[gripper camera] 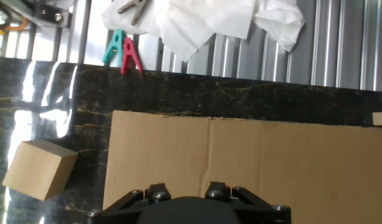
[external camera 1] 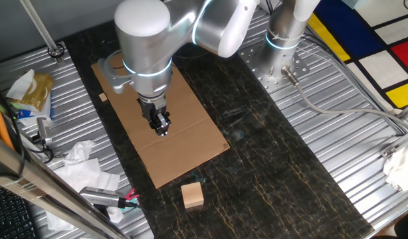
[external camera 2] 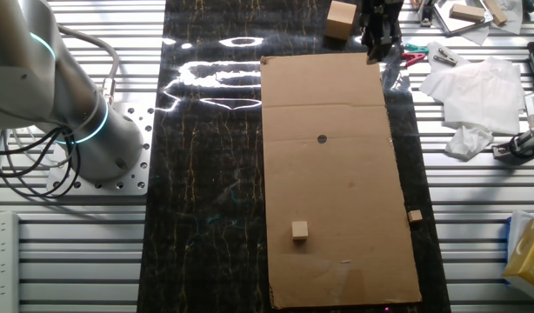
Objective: Grab the block and place it at the designated location
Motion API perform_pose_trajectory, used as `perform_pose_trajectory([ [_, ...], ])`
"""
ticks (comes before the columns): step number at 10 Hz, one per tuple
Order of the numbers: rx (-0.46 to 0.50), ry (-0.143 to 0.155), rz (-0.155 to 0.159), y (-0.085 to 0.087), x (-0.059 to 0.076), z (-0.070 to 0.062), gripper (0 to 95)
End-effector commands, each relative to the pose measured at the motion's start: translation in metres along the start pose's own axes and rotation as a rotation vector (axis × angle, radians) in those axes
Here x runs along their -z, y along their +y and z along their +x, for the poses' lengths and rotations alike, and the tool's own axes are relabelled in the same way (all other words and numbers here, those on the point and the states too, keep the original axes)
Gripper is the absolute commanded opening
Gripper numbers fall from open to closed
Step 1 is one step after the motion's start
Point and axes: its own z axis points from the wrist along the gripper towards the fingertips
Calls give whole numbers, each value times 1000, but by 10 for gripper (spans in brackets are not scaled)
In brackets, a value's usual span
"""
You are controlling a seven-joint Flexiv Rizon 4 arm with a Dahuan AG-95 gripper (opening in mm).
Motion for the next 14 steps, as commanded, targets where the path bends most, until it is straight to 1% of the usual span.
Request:
perform_pose_trajectory([
  [1,19,-1,-1,0,0,1,380],
  [4,84,0,1,0,0,1,380],
  [5,95,3,4,0,0,0,380],
  [7,89,5,4,4,-1,-3,380],
  [8,82,3,-1,8,-1,-7,570],
  [9,64,3,-9,18,-2,-13,570],
  [10,43,8,-8,32,-1,-21,570],
  [11,28,7,-15,42,-1,-24,570],
  [13,27,33,-27,54,1,-26,570],
  [14,28,32,-30,57,1,-25,570],
])
